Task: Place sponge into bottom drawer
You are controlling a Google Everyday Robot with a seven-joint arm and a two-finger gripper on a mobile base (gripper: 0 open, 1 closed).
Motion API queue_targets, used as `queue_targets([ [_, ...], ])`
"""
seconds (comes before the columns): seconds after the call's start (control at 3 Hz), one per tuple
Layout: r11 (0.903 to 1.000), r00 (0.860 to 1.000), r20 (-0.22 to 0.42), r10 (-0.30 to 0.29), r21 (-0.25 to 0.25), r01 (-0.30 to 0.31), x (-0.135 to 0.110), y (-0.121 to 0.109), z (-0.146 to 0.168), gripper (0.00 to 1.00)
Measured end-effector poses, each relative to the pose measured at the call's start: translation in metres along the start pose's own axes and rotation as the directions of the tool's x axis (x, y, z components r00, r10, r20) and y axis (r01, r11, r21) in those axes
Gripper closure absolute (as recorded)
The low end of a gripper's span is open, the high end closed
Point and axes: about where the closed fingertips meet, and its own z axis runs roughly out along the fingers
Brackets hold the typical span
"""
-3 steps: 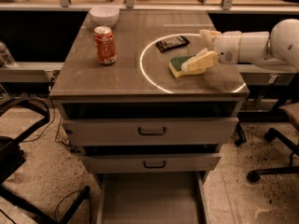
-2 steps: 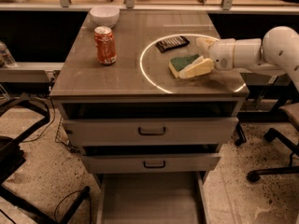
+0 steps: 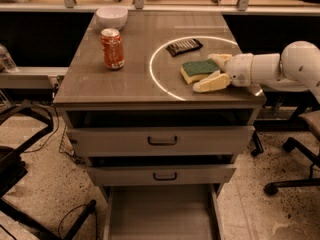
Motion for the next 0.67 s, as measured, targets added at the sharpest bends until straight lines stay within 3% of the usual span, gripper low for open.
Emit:
queue_targets([
  [0.67, 1.0000, 1.000, 0.000, 0.000, 0.000, 0.000, -0.0089, -0.0009, -0.0033, 0.64],
])
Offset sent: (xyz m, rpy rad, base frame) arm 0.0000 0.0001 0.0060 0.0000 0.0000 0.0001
